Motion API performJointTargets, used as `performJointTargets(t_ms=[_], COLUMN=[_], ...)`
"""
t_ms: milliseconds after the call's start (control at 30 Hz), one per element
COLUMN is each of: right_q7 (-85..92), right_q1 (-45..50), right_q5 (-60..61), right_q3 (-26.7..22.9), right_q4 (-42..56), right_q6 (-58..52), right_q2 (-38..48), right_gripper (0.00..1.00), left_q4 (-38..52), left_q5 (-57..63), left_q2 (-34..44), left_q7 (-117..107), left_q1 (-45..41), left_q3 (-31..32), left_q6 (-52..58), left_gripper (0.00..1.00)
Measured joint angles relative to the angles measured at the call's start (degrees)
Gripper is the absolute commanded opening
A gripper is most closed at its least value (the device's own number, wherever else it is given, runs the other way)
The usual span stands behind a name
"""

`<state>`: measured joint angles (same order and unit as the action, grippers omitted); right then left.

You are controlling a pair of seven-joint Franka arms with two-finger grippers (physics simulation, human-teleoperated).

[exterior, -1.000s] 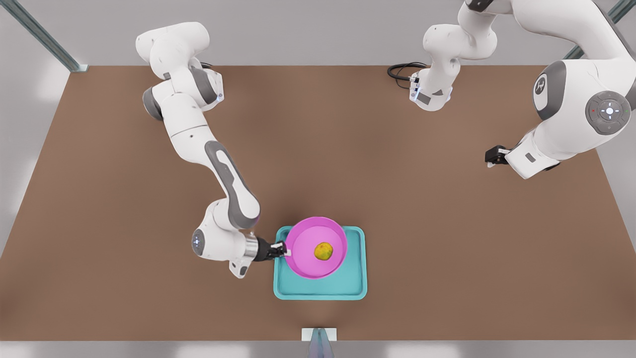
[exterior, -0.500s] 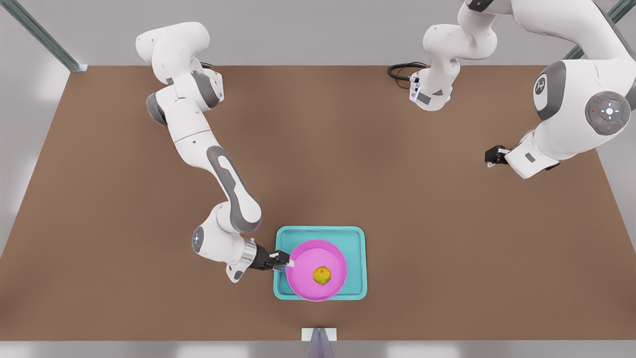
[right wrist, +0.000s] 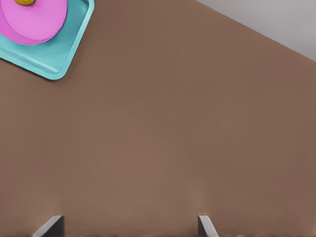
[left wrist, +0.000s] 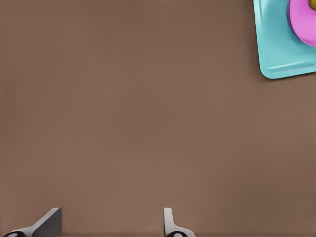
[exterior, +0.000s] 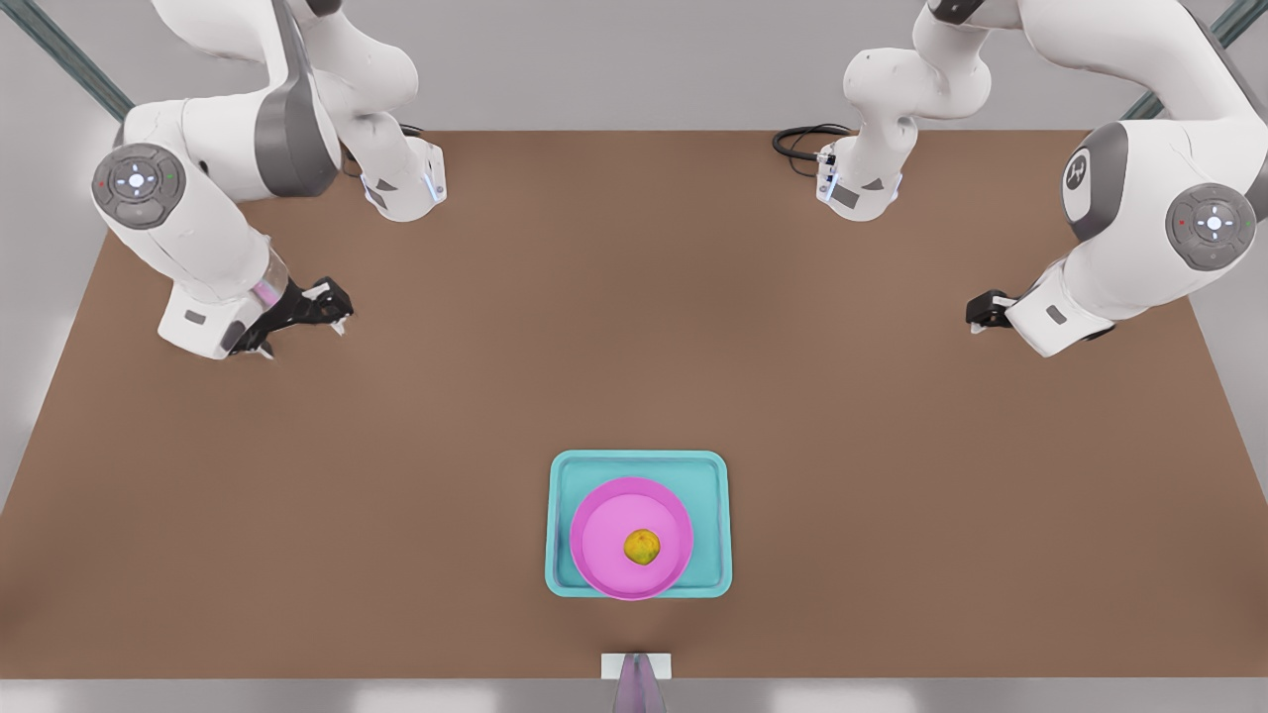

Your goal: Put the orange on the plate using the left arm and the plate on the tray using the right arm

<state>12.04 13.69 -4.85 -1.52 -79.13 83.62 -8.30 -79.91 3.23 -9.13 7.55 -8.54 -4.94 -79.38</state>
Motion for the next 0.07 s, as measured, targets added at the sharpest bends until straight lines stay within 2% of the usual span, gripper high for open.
performJointTargets(t_ms=[67], right_q7=[-0.1], right_q1=[0.0], right_q5=[-1.0], right_q3=[0.0], right_q4=[-0.4], right_q6=[-1.8], right_q2=[0.4], right_gripper=[1.00], left_q4=[0.0], left_q5=[0.0], left_q2=[0.0], left_q7=[0.0], left_q1=[0.0], left_q3=[0.0], left_q6=[0.0], left_gripper=[1.00])
